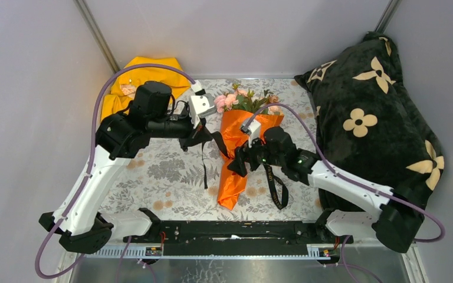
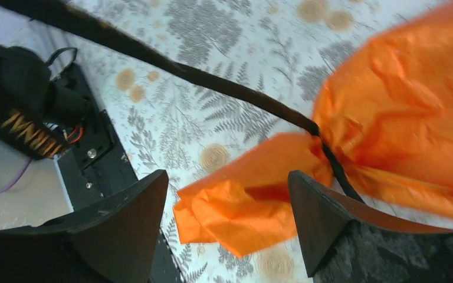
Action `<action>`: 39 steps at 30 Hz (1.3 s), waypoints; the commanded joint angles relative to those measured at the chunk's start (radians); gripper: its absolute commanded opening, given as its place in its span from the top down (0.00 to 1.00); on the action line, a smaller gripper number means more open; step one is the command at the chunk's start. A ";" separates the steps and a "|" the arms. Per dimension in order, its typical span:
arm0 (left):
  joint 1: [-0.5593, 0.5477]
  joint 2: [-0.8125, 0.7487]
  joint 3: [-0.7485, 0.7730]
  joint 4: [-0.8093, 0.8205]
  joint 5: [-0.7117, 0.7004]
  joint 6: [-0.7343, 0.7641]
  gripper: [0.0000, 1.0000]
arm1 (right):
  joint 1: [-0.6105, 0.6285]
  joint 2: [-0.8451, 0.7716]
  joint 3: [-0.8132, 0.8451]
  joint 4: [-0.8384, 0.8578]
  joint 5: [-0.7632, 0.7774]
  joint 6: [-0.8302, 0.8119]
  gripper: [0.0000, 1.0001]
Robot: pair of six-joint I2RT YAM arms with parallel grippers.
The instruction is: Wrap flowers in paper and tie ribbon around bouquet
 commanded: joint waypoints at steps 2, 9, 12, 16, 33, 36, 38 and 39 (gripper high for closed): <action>0.009 0.041 0.058 -0.006 -0.042 0.008 1.00 | 0.001 0.052 -0.105 0.579 -0.198 -0.070 0.18; 0.009 0.069 0.095 -0.032 -0.033 0.016 1.00 | 0.001 0.180 -0.143 0.753 -0.047 -0.001 0.20; 0.006 0.069 0.087 -0.037 -0.014 0.018 1.00 | 0.002 0.233 -0.128 0.820 -0.040 0.038 0.22; 0.001 0.058 0.079 -0.049 -0.017 0.026 1.00 | 0.002 0.248 -0.111 0.819 0.024 0.092 0.54; 0.002 -0.239 -0.657 0.046 -0.204 0.173 0.17 | 0.000 0.135 -0.164 0.625 0.128 0.253 1.00; 0.002 -0.287 -0.705 0.180 -0.181 0.194 0.16 | 0.002 0.130 -0.142 0.572 0.107 0.248 1.00; 0.002 -0.300 -0.759 0.325 -0.140 0.154 0.16 | 0.001 0.114 -0.144 0.553 0.099 0.245 1.00; 0.002 -0.297 -0.792 0.406 -0.115 0.137 0.14 | 0.001 0.103 -0.152 0.553 0.101 0.243 1.00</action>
